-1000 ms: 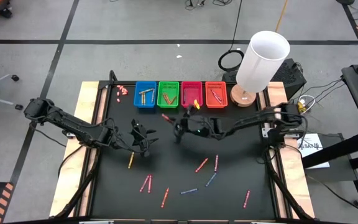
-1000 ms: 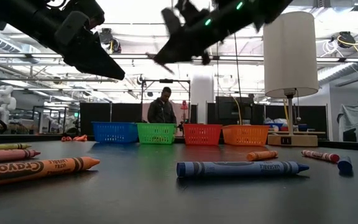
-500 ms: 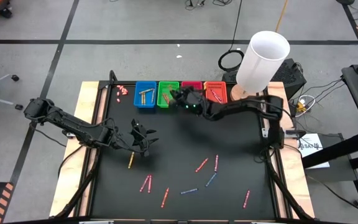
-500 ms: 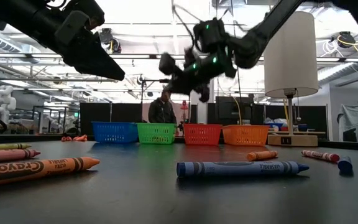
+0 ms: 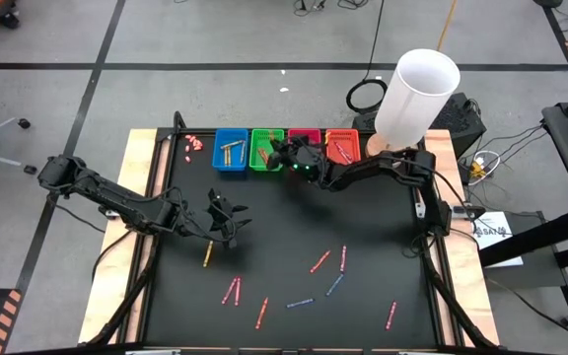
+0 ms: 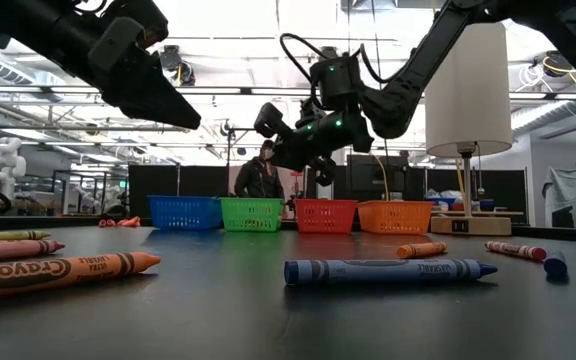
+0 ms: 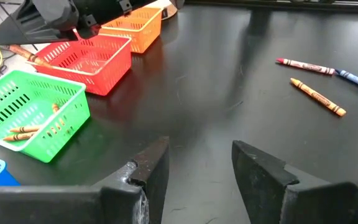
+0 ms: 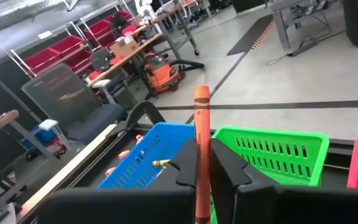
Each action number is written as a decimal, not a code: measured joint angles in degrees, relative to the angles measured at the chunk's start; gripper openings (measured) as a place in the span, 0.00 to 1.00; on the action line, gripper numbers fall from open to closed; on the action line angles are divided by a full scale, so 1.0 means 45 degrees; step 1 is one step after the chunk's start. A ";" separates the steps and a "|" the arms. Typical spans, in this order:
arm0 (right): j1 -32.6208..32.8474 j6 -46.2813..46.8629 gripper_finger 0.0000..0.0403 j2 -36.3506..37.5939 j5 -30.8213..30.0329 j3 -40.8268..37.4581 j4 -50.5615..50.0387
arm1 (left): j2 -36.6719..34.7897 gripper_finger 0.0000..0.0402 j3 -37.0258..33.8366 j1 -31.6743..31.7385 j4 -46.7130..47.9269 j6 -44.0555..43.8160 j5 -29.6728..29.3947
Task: Sort crayons
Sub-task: Put the orange crayon into the green bin, then put the blue crayon into the red bin
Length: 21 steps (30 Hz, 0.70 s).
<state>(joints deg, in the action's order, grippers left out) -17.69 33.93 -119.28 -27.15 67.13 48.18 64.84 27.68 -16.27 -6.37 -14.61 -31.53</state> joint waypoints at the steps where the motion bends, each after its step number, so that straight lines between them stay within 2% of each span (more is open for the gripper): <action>1: -0.0005 0.0023 0.01 -0.0002 -0.0002 0.0002 -0.0003 | 0.0000 0.43 0.0000 0.0000 0.0000 0.0000 0.0002; 7: -0.0143 0.0141 0.05 0.0008 0.0047 0.0002 -0.0024 | 0.0000 0.43 0.0000 0.0000 0.0000 -0.0019 0.0005; 18: -0.0245 0.0646 0.24 0.0008 0.0139 0.0002 0.0005 | 0.0000 0.43 0.0000 0.0000 -0.0024 -0.0325 0.0010; 21: -0.0249 0.0172 0.27 0.0086 0.1184 0.0002 -0.0084 | 0.0000 0.43 0.0000 0.0000 -0.0019 -0.0325 0.0025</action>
<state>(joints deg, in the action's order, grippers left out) -18.81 34.71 -118.89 -21.82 67.13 47.81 64.84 27.68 -16.27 -6.46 -16.08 -31.42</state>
